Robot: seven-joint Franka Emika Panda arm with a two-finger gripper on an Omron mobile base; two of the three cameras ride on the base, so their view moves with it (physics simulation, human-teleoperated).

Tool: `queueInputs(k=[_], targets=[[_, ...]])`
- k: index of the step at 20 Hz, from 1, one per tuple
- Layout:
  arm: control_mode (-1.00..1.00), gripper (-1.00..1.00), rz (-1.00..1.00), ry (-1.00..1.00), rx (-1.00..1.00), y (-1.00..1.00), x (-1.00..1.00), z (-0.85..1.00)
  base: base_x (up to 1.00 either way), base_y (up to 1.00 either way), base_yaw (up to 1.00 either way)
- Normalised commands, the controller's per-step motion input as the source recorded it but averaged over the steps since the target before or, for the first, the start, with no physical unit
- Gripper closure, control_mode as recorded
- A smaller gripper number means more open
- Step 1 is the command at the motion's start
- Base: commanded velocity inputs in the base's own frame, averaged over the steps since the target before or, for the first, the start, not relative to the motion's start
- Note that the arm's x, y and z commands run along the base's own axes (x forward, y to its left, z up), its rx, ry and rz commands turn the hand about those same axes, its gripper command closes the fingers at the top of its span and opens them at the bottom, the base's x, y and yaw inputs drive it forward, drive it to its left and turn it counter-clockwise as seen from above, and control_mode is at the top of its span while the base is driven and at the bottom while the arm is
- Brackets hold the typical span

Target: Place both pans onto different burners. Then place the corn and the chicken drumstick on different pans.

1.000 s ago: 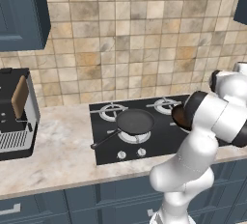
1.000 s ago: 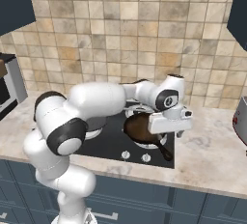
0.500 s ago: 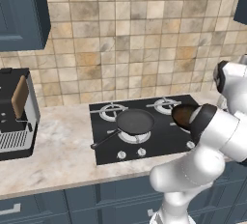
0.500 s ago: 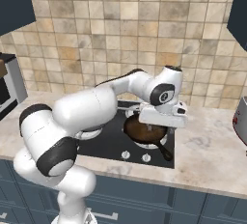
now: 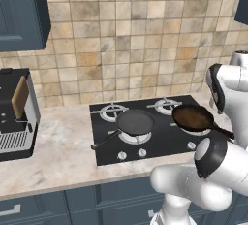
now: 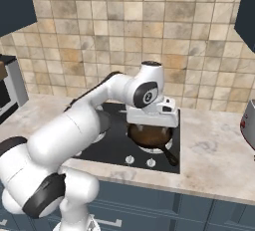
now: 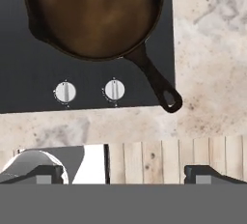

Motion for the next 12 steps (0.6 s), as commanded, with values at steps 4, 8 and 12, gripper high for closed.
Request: queueInputs(k=[4,8,12], targets=[[-1.0,-1.0,-0.08,0.0,-0.02,0.29,-0.04,0.3,0.0,0.0,0.0],[-1.0,-1.0,-0.13,0.0,0.0,0.24,-0.09,0.23,0.0,0.0,0.0],[-1.0,-1.0,-0.11,0.0,0.05,0.17,-0.14,0.17,0.0,0.0,0.0]])
